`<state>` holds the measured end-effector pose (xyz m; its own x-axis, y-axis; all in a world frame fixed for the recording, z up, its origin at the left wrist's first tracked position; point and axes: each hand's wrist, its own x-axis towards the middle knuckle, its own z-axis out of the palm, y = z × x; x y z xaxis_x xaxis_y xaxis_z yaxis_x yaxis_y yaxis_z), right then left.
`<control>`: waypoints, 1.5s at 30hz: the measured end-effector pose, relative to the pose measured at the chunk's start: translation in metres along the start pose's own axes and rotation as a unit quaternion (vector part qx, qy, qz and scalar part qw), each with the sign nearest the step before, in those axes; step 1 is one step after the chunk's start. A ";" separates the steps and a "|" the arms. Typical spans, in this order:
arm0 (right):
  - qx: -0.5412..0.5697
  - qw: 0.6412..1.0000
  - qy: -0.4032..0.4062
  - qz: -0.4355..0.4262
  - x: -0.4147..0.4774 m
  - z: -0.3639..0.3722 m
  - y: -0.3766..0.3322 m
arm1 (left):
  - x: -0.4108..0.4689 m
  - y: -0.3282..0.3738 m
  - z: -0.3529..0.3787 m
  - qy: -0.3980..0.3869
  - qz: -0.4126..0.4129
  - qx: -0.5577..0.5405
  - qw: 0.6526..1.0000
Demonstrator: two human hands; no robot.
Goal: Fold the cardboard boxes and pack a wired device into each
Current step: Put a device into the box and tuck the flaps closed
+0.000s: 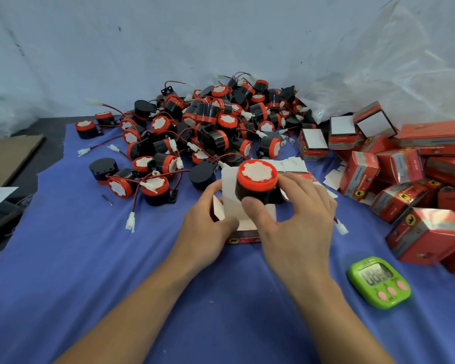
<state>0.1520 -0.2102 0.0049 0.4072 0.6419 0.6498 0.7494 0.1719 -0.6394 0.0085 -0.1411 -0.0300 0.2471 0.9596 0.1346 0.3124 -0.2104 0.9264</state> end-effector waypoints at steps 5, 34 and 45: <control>0.088 0.989 -0.107 -0.044 -0.011 0.006 -0.015 | -0.004 -0.008 -0.001 -0.026 -0.012 0.065 0.998; -0.271 0.925 -0.261 -0.047 -0.002 0.004 0.020 | 0.000 0.001 0.000 0.002 0.014 -0.050 0.999; -0.179 0.970 -0.084 0.142 0.010 -0.019 0.023 | -0.003 0.003 0.004 0.038 0.017 0.016 0.999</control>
<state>0.1829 -0.2145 0.0046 0.5555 0.7428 0.3738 0.7653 -0.2808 -0.5793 0.0125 -0.1456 -0.0294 0.1874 0.9630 0.1937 0.3353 -0.2480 0.9089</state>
